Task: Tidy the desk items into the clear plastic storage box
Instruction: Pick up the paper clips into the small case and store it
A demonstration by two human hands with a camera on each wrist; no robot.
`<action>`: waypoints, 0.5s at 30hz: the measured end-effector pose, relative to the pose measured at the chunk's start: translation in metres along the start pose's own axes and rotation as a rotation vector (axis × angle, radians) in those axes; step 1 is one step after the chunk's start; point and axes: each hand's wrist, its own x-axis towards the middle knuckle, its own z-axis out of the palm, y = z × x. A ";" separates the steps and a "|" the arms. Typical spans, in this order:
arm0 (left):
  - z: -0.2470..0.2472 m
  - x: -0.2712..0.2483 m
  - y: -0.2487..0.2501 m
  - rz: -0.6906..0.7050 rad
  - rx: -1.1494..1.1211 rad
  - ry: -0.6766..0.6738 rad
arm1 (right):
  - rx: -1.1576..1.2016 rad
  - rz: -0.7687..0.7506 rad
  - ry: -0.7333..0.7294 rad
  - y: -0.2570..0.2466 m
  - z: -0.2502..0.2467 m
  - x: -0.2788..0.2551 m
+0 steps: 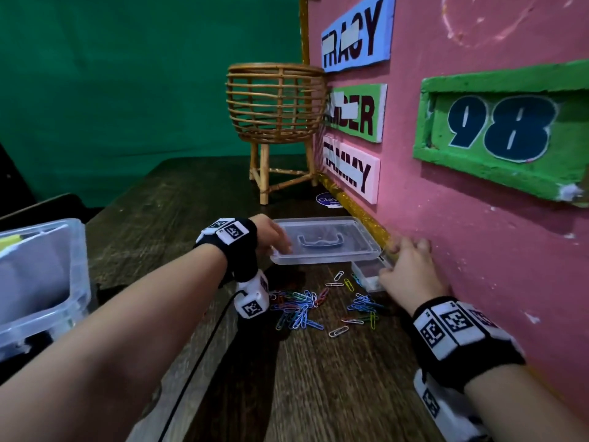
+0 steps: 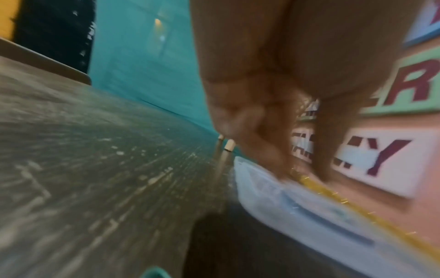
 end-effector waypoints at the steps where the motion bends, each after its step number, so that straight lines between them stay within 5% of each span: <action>1: -0.001 0.009 -0.006 -0.048 0.098 0.090 | 0.000 0.002 0.001 0.000 0.000 0.000; 6: 0.001 0.055 -0.036 -0.197 0.415 0.109 | -0.008 0.013 -0.008 -0.001 0.001 0.001; 10: -0.006 0.085 -0.055 -0.237 0.404 0.052 | -0.023 0.027 -0.012 0.001 0.000 0.001; 15: -0.049 0.021 -0.030 -0.150 0.328 0.264 | -0.032 0.010 -0.002 0.001 0.002 0.002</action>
